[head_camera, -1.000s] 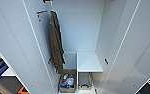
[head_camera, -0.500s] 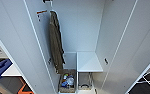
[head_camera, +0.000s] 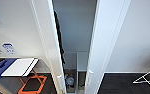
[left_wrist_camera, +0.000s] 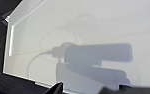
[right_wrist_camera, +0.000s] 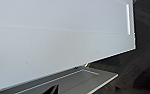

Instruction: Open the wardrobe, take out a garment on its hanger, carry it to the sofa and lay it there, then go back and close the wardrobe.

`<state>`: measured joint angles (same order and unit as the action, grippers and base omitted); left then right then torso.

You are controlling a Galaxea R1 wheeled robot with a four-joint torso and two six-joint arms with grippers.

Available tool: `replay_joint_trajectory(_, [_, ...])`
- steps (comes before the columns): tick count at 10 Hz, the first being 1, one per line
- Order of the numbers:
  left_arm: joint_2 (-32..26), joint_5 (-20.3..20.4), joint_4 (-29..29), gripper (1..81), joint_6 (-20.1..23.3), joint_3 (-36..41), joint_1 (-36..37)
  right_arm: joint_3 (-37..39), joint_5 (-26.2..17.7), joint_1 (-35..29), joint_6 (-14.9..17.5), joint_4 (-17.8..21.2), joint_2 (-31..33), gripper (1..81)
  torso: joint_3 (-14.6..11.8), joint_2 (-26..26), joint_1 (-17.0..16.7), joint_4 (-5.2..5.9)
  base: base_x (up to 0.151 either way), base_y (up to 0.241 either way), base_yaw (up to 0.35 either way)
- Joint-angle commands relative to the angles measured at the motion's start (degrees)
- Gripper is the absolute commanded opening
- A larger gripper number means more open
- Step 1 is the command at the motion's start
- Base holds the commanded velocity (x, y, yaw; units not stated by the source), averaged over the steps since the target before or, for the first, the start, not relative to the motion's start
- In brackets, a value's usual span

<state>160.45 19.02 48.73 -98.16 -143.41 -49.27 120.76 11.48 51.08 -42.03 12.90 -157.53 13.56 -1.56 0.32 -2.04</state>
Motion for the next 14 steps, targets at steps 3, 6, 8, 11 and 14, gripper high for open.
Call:
replay_joint_trajectory(3, [10.8, -6.9, 16.7, 81.1, 0.2, -1.3, 3.1, 0.5, -1.8, -4.8, 0.0, -15.7, -6.8, 81.1, 0.0, 0.0, 0.0, 0.0, 0.0, 0.0, 0.0])
replay_joint_trajectory(6, [12.4, -8.0, 25.9, 81.1, 0.2, -1.3, -1.7, 3.3, -2.4, -1.5, 0.0, -24.5, -8.1, 81.1, 0.0, 0.0, 0.0, 0.0, 0.0, 0.0, 0.0])
replay_joint_trajectory(8, [11.3, -9.6, 32.7, 81.1, 0.8, -2.4, -6.5, 8.8, -3.6, 2.4, 0.1, -29.3, -8.4, 81.1, 0.0, 0.0, 0.0, 0.0, 0.0, 0.0, 0.0])
replay_joint_trajectory(11, [9.8, -9.1, 37.9, 81.1, 1.0, -6.1, -14.2, 19.1, -3.7, 9.3, 0.1, -35.1, -8.8, 81.1, 0.0, 0.0, 0.0, 0.0, 0.0, 0.0, 0.0])
replay_joint_trajectory(14, [9.5, -9.0, 43.8, 81.1, 3.0, -7.9, -22.9, 25.8, -4.4, 17.4, 0.3, -41.3, -10.0, 81.1, 0.0, 0.0, 0.0, 0.0, 0.0, 0.0, 0.0])
